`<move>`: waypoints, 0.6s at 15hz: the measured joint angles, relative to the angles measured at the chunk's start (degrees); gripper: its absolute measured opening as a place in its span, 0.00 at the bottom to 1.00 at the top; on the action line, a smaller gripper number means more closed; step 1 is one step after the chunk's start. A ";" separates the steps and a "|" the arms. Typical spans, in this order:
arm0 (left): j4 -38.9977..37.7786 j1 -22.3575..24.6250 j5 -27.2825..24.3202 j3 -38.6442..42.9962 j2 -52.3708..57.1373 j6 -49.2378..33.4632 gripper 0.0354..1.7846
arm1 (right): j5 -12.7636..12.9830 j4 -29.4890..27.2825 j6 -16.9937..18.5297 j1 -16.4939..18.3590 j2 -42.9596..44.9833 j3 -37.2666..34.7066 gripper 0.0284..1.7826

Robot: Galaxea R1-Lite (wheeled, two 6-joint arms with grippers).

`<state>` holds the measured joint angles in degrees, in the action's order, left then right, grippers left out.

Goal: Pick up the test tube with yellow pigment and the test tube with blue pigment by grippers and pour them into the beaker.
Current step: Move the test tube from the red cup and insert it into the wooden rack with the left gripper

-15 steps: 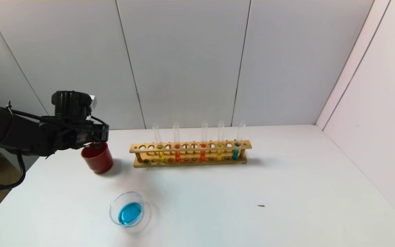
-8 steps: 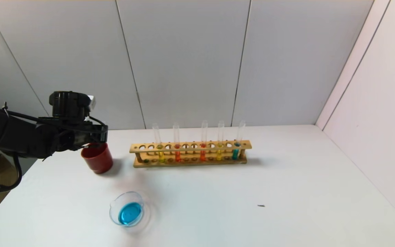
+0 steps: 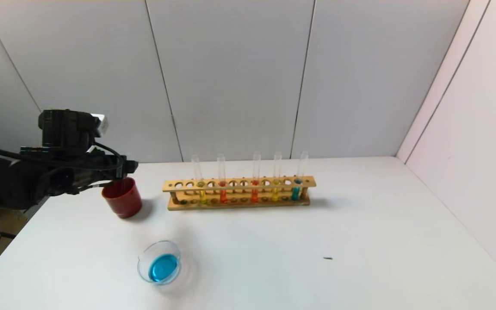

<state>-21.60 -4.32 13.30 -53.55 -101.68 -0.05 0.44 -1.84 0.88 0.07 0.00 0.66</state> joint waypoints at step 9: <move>-0.04 -14.53 6.27 9.86 14.29 -4.61 0.98 | 0.00 0.00 0.00 0.02 0.00 0.05 0.95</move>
<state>-21.64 -18.85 19.57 -43.69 -87.39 -4.66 0.44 -1.84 0.88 0.10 0.00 0.71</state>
